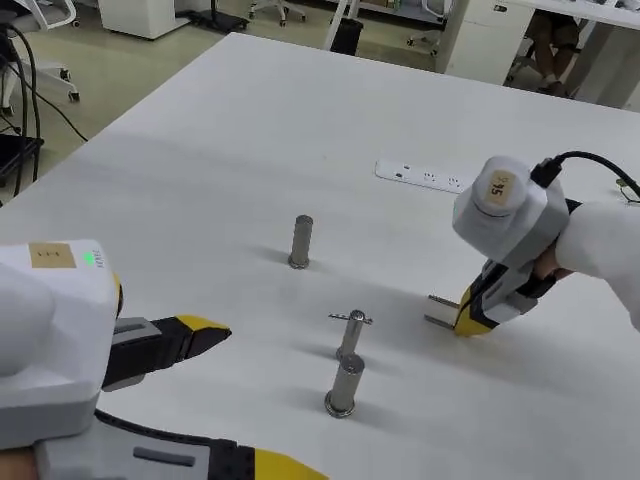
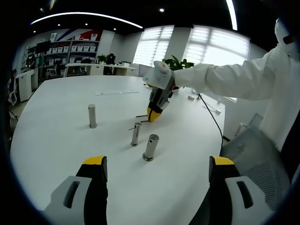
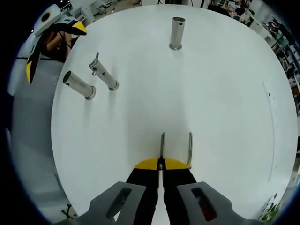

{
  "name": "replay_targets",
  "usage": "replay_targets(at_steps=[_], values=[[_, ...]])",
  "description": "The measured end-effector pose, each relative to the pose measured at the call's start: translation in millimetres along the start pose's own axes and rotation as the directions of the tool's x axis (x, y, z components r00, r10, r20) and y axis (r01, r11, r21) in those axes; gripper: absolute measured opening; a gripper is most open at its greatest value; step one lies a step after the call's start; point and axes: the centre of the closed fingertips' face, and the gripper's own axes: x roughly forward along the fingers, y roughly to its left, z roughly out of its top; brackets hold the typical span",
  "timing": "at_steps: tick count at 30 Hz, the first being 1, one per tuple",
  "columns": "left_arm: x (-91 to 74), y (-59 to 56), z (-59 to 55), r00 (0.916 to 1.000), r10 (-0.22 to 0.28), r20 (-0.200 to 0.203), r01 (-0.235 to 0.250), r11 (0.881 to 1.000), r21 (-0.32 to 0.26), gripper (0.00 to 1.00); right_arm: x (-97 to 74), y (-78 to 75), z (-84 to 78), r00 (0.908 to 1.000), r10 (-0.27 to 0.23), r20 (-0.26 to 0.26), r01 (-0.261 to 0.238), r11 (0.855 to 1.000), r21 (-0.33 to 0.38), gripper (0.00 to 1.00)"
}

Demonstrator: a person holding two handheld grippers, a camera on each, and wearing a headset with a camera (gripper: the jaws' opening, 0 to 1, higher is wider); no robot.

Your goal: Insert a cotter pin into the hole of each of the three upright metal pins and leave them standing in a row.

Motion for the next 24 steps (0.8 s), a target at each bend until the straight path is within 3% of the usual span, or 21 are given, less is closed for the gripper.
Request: replay_targets(at_steps=[3,7,8,9,10,13,14,17,22,24], values=[[-0.5,1.8,2.1,0.9999,0.012,-0.001,-0.012,1.000,0.014,0.83,-5.4,3.3,-1.6,0.9999,0.000,0.012,0.000,1.000,0.005,0.00],[0.0,0.9,2.3,0.9999,0.008,-0.007,-0.008,1.000,0.015,0.79,-17.0,4.2,-0.6,0.9987,-0.035,0.037,0.037,0.999,-0.033,0.00],[0.4,0.3,2.5,0.9999,0.006,-0.008,-0.006,1.000,0.015,0.79,-22.4,3.9,4.6,0.9955,-0.057,0.076,0.063,0.994,-0.091,0.00],[0.5,-0.1,2.8,0.9999,0.006,-0.008,-0.006,1.000,0.017,0.79,-25.2,6.7,7.4,0.9930,-0.054,0.105,0.065,0.992,-0.104,0.00],[0.8,-0.6,3.6,1.0000,0.006,-0.007,-0.006,1.000,0.019,0.79,-28.4,8.1,8.8,0.9896,-0.070,0.125,0.079,0.995,-0.064,0.00],[2.2,-2.7,6.8,1.0000,0.001,0.003,-0.001,1.000,0.016,0.79,-40.3,13.4,7.5,0.9794,-0.125,0.158,0.138,0.988,-0.071,0.00],[2.8,-2.9,7.7,1.0000,0.000,0.006,0.000,1.000,0.016,0.78,-43.4,12.6,9.7,0.9712,-0.156,0.180,0.169,0.984,-0.060,0.00],[5.7,-3.9,12.7,0.9997,-0.005,0.023,0.005,1.000,-0.005,0.76,-52.5,19.0,16.6,0.9354,-0.218,0.278,0.238,0.971,-0.038,0.00],[9.0,-3.9,19.4,0.9992,-0.006,0.039,0.006,1.000,-0.020,0.74,-59.3,32.3,11.4,0.9064,-0.286,0.311,0.305,0.952,-0.014,0.00],[10.7,-4.8,22.9,0.9987,-0.012,0.049,0.013,1.000,-0.026,0.72,-62.8,34.0,15.7,0.8815,-0.313,0.353,0.337,0.942,-0.005,0.00]])
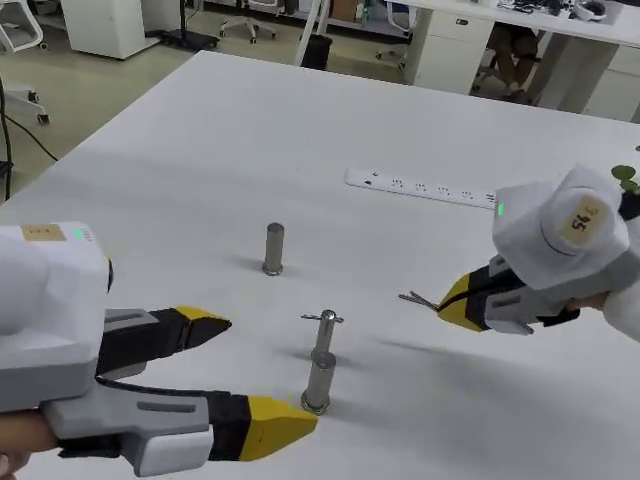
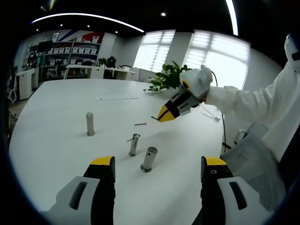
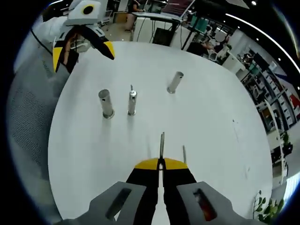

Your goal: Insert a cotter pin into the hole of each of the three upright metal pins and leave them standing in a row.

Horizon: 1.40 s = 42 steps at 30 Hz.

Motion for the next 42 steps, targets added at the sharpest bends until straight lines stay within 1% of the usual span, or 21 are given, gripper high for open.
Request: replay_targets(at_steps=[2,4,8,11,12,14,17,19,20,22,23,25,26,28,30,31,32,34,35,37,42], values=[[2.5,-0.2,3.3,1.0000,-0.004,0.003,0.004,1.000,-0.002,0.71,-4.2,0.8,0.0,0.9994,-0.031,0.017,0.031,1.000,-0.002,0.00],[4.9,-0.9,7.6,0.9999,-0.009,0.008,0.009,1.000,0.000,0.71,-9.1,5.1,2.3,0.9982,-0.046,0.038,0.047,0.999,-0.001,0.00],[12.7,-0.9,16.5,0.9997,-0.019,0.015,0.019,1.000,0.003,0.68,-18.7,7.4,7.9,0.9910,-0.115,0.069,0.117,0.993,-0.025,0.00],[19.7,-1.1,22.4,0.9995,-0.025,0.018,0.025,1.000,0.012,0.67,-23.9,10.0,10.5,0.9861,-0.144,0.083,0.146,0.989,-0.022,0.00],[22.7,-2.1,25.4,0.9993,-0.031,0.022,0.031,0.999,0.013,0.66,-26.9,10.7,14.7,0.9814,-0.157,0.111,0.157,0.988,0.005,0.00],[27.0,-3.6,29.3,0.9987,-0.042,0.029,0.041,0.999,0.011,0.63,-31.5,12.4,17.6,0.9767,-0.174,0.126,0.174,0.985,0.013,0.00],[34.5,-9.4,36.3,0.9964,-0.071,0.047,0.070,0.998,0.007,0.62,-41.6,14.8,19.9,0.9654,-0.221,0.138,0.222,0.975,0.008,0.00],[39.1,-13.2,37.6,0.9951,-0.089,0.044,0.089,0.996,-0.002,0.60,-47.5,17.0,22.9,0.9579,-0.244,0.152,0.244,0.970,0.017,0.00],[41.0,-14.2,38.5,0.9947,-0.093,0.045,0.093,0.996,-0.003,0.59,-48.4,17.1,23.6,0.9560,-0.250,0.154,0.250,0.968,0.017,0.00],[45.3,-17.2,40.5,0.9934,-0.105,0.046,0.106,0.994,-0.004,0.56,-54.6,18.0,25.1,0.9436,-0.295,0.150,0.301,0.954,-0.014,0.00],[47.3,-18.3,41.6,0.9927,-0.110,0.049,0.110,0.994,-0.005,0.55,-55.6,19.0,25.0,0.9419,-0.304,0.142,0.311,0.950,-0.027,0.00],[51.9,-21.7,42.5,0.9908,-0.126,0.048,0.127,0.992,-0.004,0.53,-55.6,23.9,26.6,0.9427,-0.300,0.146,0.306,0.952,-0.024,0.00],[54.6,-23.2,42.1,0.9903,-0.133,0.041,0.133,0.991,-0.006,0.53,-54.6,28.1,28.2,0.9469,-0.285,0.149,0.289,0.957,-0.006,0.00],[58.2,-25.1,41.6,0.9896,-0.140,0.033,0.140,0.990,0.000,0.53,-54.3,32.2,31.5,0.9425,-0.297,0.154,0.303,0.953,-0.021,0.00],[60.9,-27.2,41.2,0.9884,-0.150,0.025,0.150,0.989,0.000,0.50,-54.3,36.9,34.5,0.9418,-0.299,0.154,0.308,0.951,-0.036,0.00],[62.9,-28.4,42.0,0.9874,-0.156,0.025,0.156,0.988,-0.002,0.49,-52.8,41.2,36.3,0.9478,-0.277,0.157,0.286,0.957,-0.037,0.00],[64.0,-29.3,42.5,0.9867,-0.161,0.024,0.161,0.987,-0.002,0.48,-53.3,42.2,41.5,0.9407,-0.285,0.184,0.293,0.956,-0.017,0.00],[66.8,-31.3,44.4,0.9848,-0.172,0.024,0.172,0.985,-0.008,0.47,-52.6,44.7,44.4,0.9400,-0.286,0.186,0.295,0.955,-0.024,0.00],[68.2,-32.1,45.5,0.9840,-0.177,0.023,0.177,0.984,-0.008,0.46,-52.8,45.6,46.2,0.9361,-0.298,0.188,0.308,0.951,-0.030,0.00],[69.6,-34.3,46.3,0.9822,-0.187,0.015,0.187,0.982,0.002,0.42,-52.6,48.4,50.1,0.9343,-0.298,0.196,0.311,0.950,-0.039,0.00],[71.4,-38.2,50.0,0.9786,-0.205,0.019,0.205,0.979,0.007,0.35,-52.3,51.6,56.0,0.9323,-0.297,0.206,0.314,0.948,-0.052,0.00]])
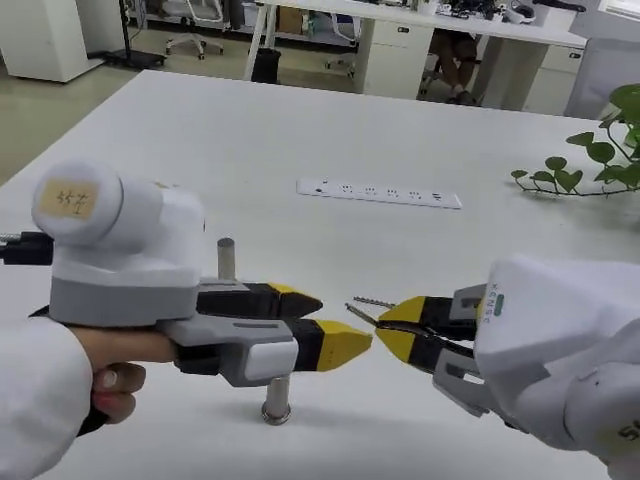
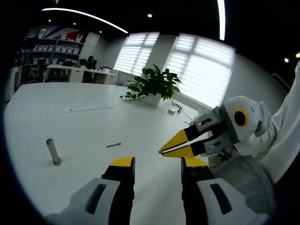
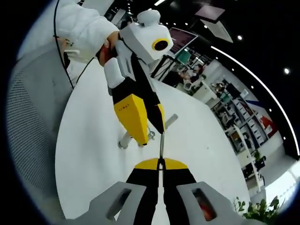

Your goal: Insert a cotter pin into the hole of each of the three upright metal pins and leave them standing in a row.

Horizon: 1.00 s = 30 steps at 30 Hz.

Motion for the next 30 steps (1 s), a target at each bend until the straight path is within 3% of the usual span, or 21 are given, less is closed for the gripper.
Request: replay_targets(at_steps=[11,21,30], values=[[2.6,-0.3,1.6,0.9997,-0.019,-0.016,0.019,1.000,-0.004,0.17,3.4,2.9,7.2,0.9999,0.004,0.013,-0.004,1.000,-0.031,0.00],[5.6,0.3,-2.5,0.9982,-0.029,-0.052,0.030,1.000,0.006,0.14,5.8,3.2,11.5,0.9998,0.002,0.019,-0.001,0.999,-0.042,0.00],[6.8,-0.6,-3.2,0.9967,-0.043,-0.069,0.044,0.999,0.003,0.03,5.9,5.9,13.7,0.9997,0.011,0.023,-0.010,0.998,-0.055,0.00]])
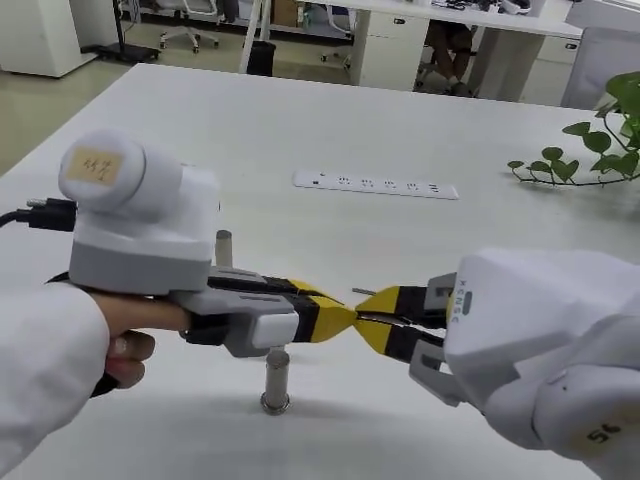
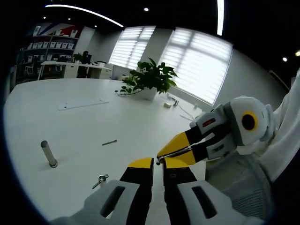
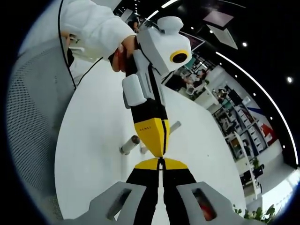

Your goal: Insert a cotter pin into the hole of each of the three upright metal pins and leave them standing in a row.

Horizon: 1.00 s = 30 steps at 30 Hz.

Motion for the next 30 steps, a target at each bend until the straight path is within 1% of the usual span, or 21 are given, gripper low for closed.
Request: replay_targets(at_steps=[2,3,6,11,12,13,16,18,20,22,24,25,26,27,28,29,30], values=[[0.4,-1.3,-1.3,0.9999,-0.009,-0.011,0.009,1.000,-0.004,0.00,0.6,0.0,0.6,1.0000,0.000,0.000,0.000,1.000,-0.002,0.00],[0.6,-0.4,-1.9,0.9999,-0.003,-0.015,0.003,1.000,-0.007,0.00,1.0,0.3,0.1,1.0000,0.000,-0.003,0.000,1.000,-0.003,0.00],[1.1,-0.3,-2.7,0.9998,-0.005,-0.020,0.005,1.000,-0.008,0.00,2.2,0.7,-0.8,1.0000,-0.001,-0.005,0.001,1.000,-0.004,0.00],[-0.7,-0.1,-6.4,0.9990,-0.020,-0.039,0.019,1.000,-0.021,0.00,3.7,4.4,0.4,0.9999,0.015,0.001,-0.015,1.000,-0.002,0.00],[-1.0,-0.1,-7.5,0.9989,-0.017,-0.044,0.015,0.999,-0.044,0.00,3.7,5.1,0.5,0.9999,0.017,0.002,-0.017,1.000,-0.002,0.00],[-1.1,0.2,-7.7,0.9989,-0.013,-0.045,0.011,0.999,-0.050,0.00,4.5,5.3,0.6,0.9998,0.018,0.003,-0.018,1.000,-0.006,0.00],[-1.5,-0.2,-8.3,0.9990,-0.001,-0.046,0.000,1.000,-0.024,0.00,5.1,5.9,1.1,0.9998,0.020,0.005,-0.019,1.000,-0.017,0.00],[-1.9,0.5,-10.1,0.9983,0.000,-0.058,-0.002,0.999,-0.032,0.00,5.9,7.4,1.5,0.9996,0.025,0.009,-0.025,0.999,-0.019,0.00],[-2.5,1.3,-10.0,0.9985,0.000,-0.055,-0.003,0.999,-0.051,0.00,6.5,7.6,1.9,0.9997,0.021,0.012,-0.020,1.000,-0.021,0.00],[-2.9,1.6,-10.8,0.9984,0.003,-0.057,-0.006,0.999,-0.049,0.00,7.1,8.2,2.7,0.9996,0.025,0.015,-0.025,0.999,-0.025,0.00],[-3.1,1.8,-13.0,0.9978,0.008,-0.066,-0.011,0.999,-0.042,0.00,8.4,10.8,2.1,0.9987,0.048,0.015,-0.048,0.999,0.006,0.00],[-3.1,1.9,-13.9,0.9976,0.010,-0.068,-0.012,0.999,-0.035,0.00,8.8,10.6,0.9,0.9987,0.047,0.017,-0.048,0.998,0.038,0.00],[-3.3,2.7,-13.8,0.9977,0.014,-0.067,-0.016,0.999,-0.033,0.00,8.8,11.0,0.0,0.9985,0.050,0.019,-0.051,0.998,0.044,0.00],[-3.9,3.8,-14.2,0.9976,0.016,-0.067,-0.019,0.999,-0.038,0.00,9.7,13.2,-3.2,0.9977,0.067,0.010,-0.067,0.995,0.072,0.05],[-4.3,4.2,-14.7,0.9974,0.016,-0.070,-0.019,0.999,-0.044,0.00,9.1,13.1,-5.6,0.9980,0.063,0.005,-0.064,0.993,0.097,0.10],[-5.3,5.3,-15.8,0.9972,0.015,-0.074,-0.019,0.998,-0.053,0.00,9.5,12.9,-5.9,0.9976,0.068,0.011,-0.069,0.992,0.104,0.12],[-6.0,5.9,-16.3,0.9970,0.020,-0.074,-0.023,0.999,-0.049,0.00,9.0,16.0,-7.3,0.9960,0.088,0.017,-0.089,0.986,0.142,0.14]])
